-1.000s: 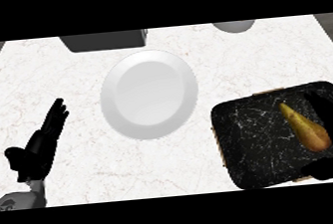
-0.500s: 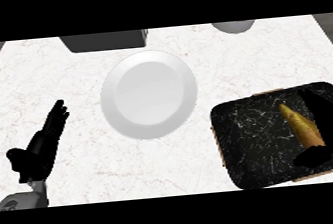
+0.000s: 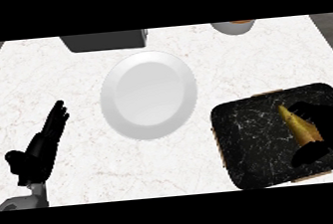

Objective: Pick the pear from the tray and place it in the plate

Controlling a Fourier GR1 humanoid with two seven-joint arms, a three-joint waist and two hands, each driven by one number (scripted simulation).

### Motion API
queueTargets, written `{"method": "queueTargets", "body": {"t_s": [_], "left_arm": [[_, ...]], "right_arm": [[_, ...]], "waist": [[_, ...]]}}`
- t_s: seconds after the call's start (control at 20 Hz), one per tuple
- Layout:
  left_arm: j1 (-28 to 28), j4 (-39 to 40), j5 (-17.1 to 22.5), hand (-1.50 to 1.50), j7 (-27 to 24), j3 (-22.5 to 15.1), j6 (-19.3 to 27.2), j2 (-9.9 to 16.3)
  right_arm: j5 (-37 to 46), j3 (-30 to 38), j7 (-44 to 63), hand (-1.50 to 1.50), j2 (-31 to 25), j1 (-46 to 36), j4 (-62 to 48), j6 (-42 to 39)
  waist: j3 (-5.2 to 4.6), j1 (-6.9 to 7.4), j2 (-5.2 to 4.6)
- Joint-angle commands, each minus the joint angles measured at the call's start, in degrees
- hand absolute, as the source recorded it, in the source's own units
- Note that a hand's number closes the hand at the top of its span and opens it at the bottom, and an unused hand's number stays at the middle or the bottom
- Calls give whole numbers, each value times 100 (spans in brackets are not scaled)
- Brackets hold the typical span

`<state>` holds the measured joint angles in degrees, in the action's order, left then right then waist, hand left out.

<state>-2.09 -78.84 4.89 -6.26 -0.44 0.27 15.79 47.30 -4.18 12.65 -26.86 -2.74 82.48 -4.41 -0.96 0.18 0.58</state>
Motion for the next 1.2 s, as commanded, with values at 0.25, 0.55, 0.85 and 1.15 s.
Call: {"method": "queueTargets", "body": {"t_s": [0.25, 0.55, 0.85, 1.15], "left_arm": [[-229, 289, -25, 0, -63, 215, -165, -15], [58, 127, 53, 0, -28, 335, -180, 118], [227, 193, -13, 0, -231, 324, -122, 33], [63, -140, -110, 0, 112, 197, -60, 21]], "right_arm": [[353, -26, -714, 150, 149, 151, -205, 465], [1133, -407, 1365, 150, 1370, 1173, 1085, 1081], [2162, -1155, 2481, 150, 2257, 2353, 2695, 1612], [3969, -3128, 3670, 150, 2667, 3158, 4086, 1538]], "waist": [[95, -35, -56], [76, -238, 2], [71, -288, 14], [85, -140, 0]]}}
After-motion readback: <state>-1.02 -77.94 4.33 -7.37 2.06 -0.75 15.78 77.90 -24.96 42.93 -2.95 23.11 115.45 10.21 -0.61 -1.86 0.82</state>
